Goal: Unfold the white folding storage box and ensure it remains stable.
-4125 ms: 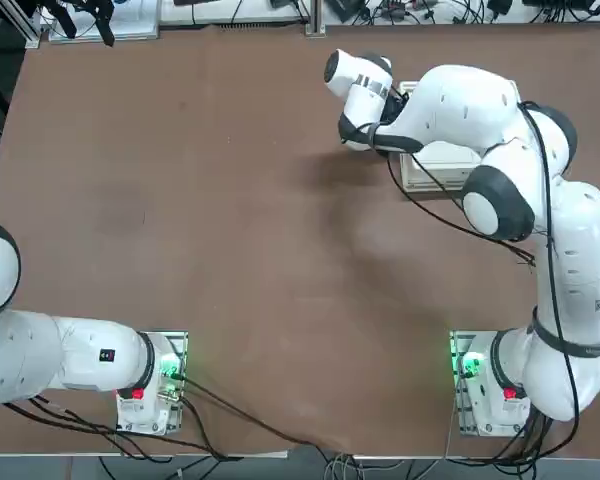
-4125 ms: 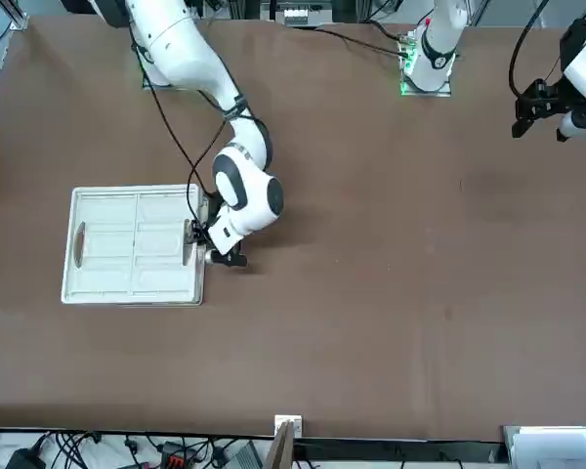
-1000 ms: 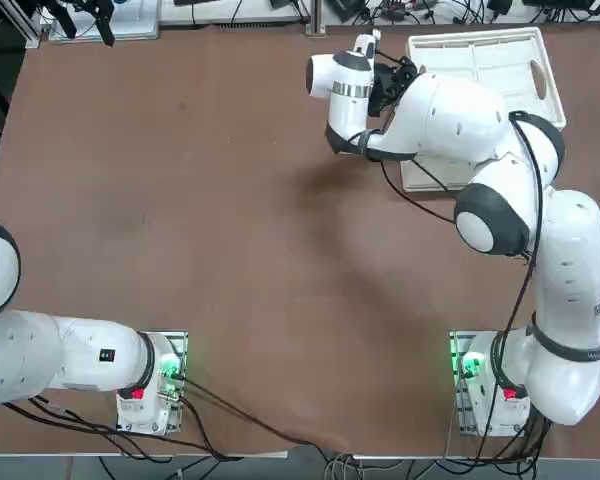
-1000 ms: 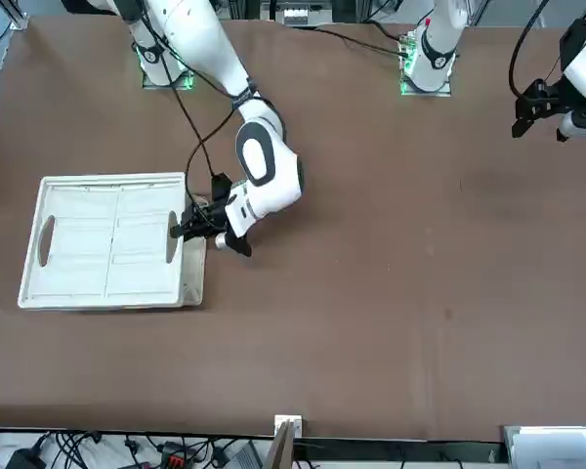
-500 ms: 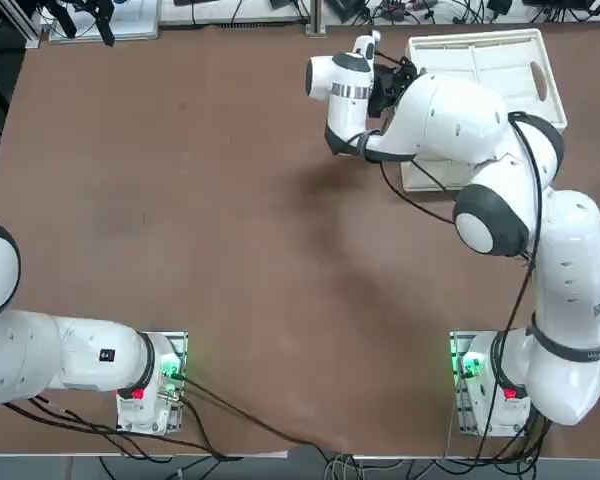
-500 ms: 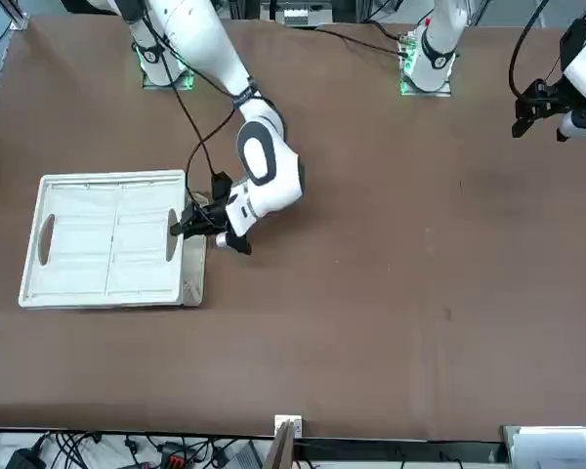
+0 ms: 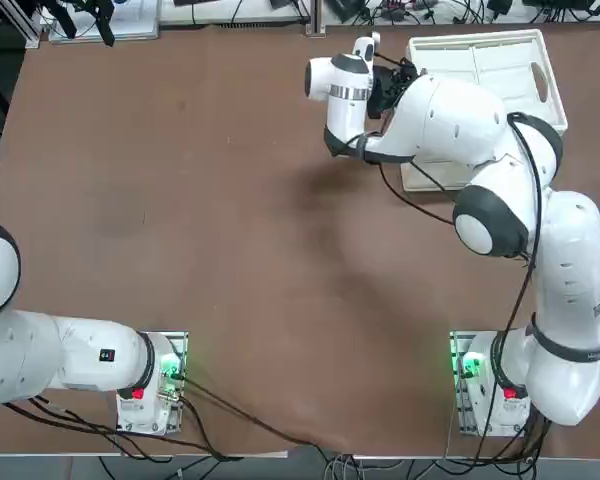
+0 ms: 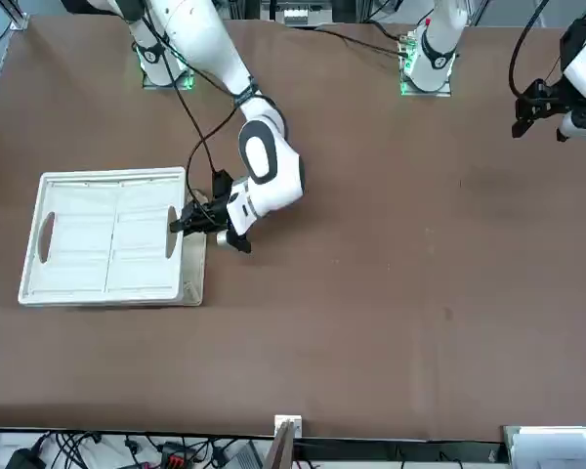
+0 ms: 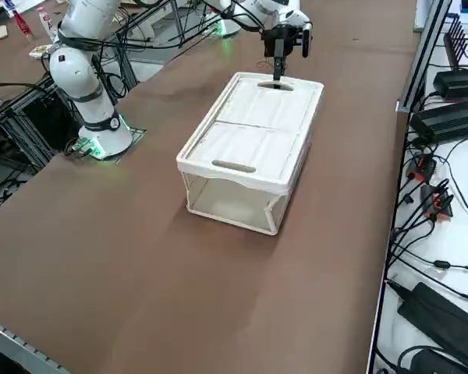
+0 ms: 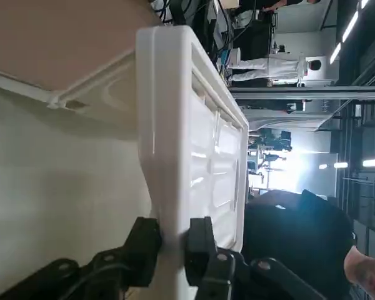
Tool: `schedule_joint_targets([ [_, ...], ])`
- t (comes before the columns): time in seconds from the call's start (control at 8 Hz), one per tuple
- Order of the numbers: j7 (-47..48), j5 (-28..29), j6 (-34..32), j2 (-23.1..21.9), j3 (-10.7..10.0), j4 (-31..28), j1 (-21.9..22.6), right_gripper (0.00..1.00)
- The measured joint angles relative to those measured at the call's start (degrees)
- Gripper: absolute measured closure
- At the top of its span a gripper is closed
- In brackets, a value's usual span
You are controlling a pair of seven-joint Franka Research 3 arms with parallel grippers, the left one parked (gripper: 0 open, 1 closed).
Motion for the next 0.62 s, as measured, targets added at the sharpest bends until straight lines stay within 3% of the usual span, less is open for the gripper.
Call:
schedule_joint_targets([
  [0.62,0.3,0.0,-3.1,0.2,0.0,-0.1,0.9,0.74],
])
